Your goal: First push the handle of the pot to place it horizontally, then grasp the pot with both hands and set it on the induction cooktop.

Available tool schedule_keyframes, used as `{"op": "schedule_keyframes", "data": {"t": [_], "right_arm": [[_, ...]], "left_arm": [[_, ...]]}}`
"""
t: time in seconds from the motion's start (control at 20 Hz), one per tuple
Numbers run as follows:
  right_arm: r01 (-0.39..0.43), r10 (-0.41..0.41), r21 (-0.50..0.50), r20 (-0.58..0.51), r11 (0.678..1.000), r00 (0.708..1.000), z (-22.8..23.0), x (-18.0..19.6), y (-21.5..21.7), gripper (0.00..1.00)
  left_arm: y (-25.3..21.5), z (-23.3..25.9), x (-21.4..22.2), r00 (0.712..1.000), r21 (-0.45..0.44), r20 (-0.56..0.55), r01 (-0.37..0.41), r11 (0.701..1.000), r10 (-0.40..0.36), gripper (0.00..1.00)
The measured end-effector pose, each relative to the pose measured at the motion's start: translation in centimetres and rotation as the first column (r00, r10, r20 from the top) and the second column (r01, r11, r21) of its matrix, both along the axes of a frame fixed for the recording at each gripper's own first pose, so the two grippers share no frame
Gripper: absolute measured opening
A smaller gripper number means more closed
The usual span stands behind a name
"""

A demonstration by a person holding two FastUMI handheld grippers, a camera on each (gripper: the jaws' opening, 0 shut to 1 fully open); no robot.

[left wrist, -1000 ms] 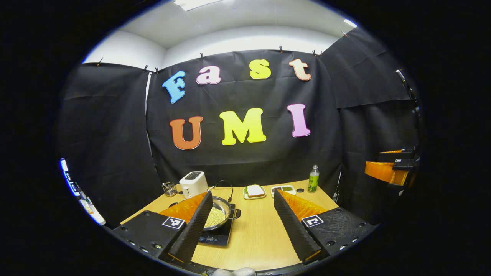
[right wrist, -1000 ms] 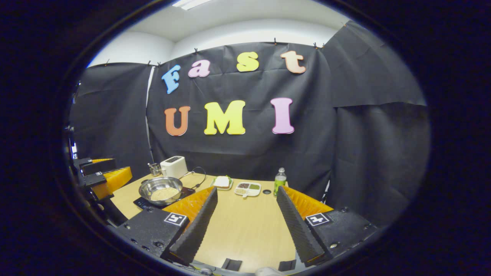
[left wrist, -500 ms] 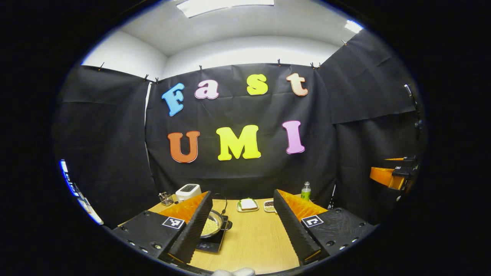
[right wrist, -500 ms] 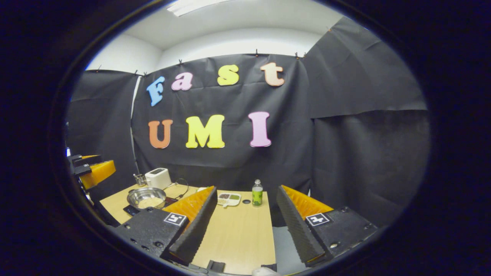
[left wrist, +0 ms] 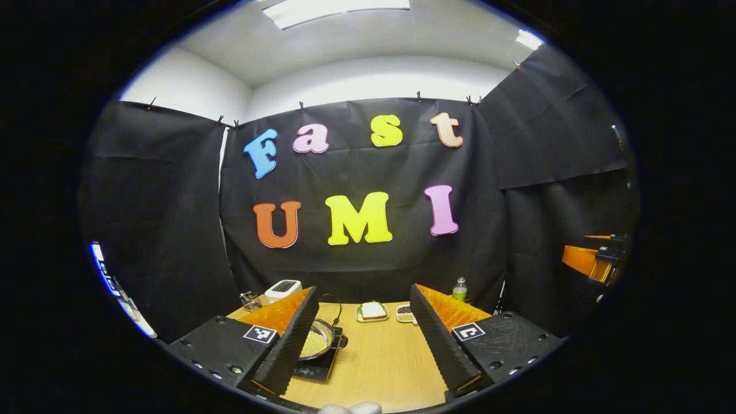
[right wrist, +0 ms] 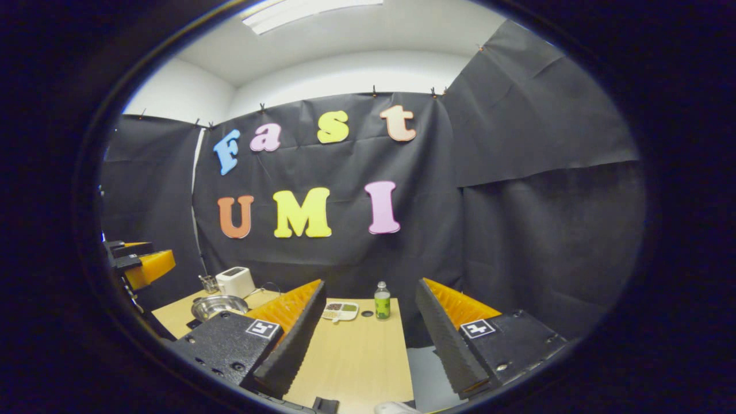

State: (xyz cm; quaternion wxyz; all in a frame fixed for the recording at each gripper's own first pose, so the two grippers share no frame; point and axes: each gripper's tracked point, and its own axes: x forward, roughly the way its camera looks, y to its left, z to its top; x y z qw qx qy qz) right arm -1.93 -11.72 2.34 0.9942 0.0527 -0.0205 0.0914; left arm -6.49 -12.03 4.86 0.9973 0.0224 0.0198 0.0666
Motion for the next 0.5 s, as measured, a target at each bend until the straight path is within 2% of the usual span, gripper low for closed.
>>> {"op": "schedule_keyframes", "data": {"t": [0.3, 0.35, 0.5], "right_arm": [[-0.029, 0.029, -0.004, -0.019, 1.000, 0.999, -0.6, 0.2, 0.5, 0.99], [-0.030, 0.030, -0.002, -0.022, 1.000, 0.999, -0.8, 0.3, 0.4, 0.96], [-0.030, 0.030, -0.005, -0.027, 1.000, 0.999, -1.0, 0.5, 0.2, 0.97]], "left_arm": [[-0.7, -0.7, 0.1, 1.000, 0.002, -0.007, 0.010, 1.000, -0.010, 0.95], [-0.7, -0.7, 0.2, 1.000, 0.001, -0.009, 0.012, 1.000, -0.012, 0.95], [-0.8, -1.0, 0.3, 1.000, -0.003, -0.011, 0.010, 1.000, -0.010, 0.95]]}}
